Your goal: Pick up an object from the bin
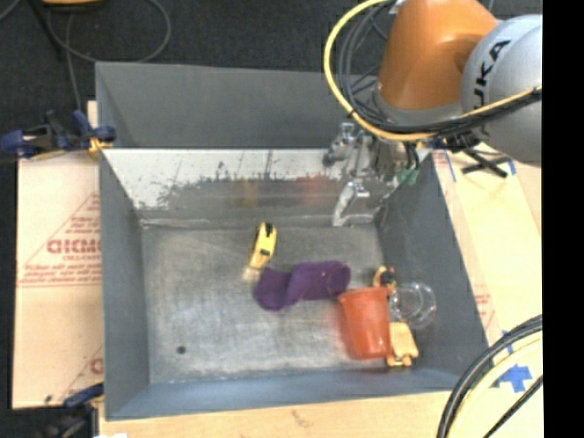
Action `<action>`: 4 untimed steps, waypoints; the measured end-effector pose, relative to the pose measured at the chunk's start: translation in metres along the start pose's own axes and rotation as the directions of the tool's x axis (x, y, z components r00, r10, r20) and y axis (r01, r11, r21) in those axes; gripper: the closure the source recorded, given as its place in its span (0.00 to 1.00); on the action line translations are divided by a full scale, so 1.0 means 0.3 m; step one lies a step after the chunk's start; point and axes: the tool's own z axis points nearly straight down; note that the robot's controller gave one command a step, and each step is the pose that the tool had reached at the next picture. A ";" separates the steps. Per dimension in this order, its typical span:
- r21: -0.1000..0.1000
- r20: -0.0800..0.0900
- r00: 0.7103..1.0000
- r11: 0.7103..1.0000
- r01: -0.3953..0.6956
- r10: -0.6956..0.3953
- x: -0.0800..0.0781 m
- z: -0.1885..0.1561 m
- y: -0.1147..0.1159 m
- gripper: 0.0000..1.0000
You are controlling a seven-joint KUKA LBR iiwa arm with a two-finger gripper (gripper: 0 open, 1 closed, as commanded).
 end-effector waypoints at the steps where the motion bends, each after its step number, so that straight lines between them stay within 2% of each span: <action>1: 0.000 0.000 0.978 0.978 0.210 -0.210 0.066 0.097 -0.049 0.00; 2: 0.003 0.005 0.939 0.939 0.345 -0.345 0.075 0.265 -0.062 0.00; 3: -0.001 -0.001 0.963 0.963 0.271 -0.271 0.155 0.496 0.051 1.00; 4: -0.001 -0.001 0.963 0.963 0.271 -0.271 0.155 0.496 0.051 1.00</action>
Offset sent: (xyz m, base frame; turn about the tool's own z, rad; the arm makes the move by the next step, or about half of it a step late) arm -0.0244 -0.0101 -0.1696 -0.2969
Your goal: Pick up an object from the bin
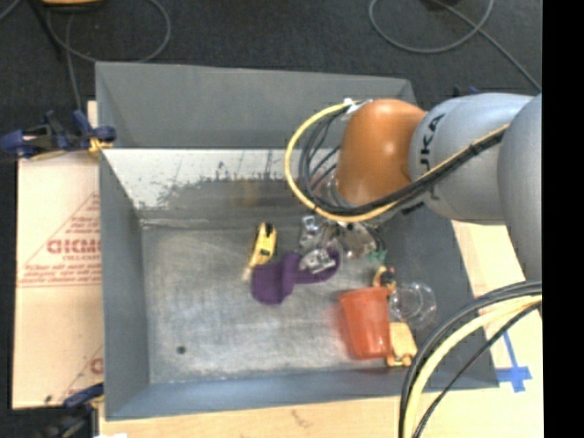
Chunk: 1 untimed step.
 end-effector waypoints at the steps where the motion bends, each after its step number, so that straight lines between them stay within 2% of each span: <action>1: 0.004 0.006 1.000 1.000 -0.026 0.026 0.096 -0.654 0.010 1.00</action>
Offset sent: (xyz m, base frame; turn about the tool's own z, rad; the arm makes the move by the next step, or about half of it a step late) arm 0.0000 0.0000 0.0000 0.0000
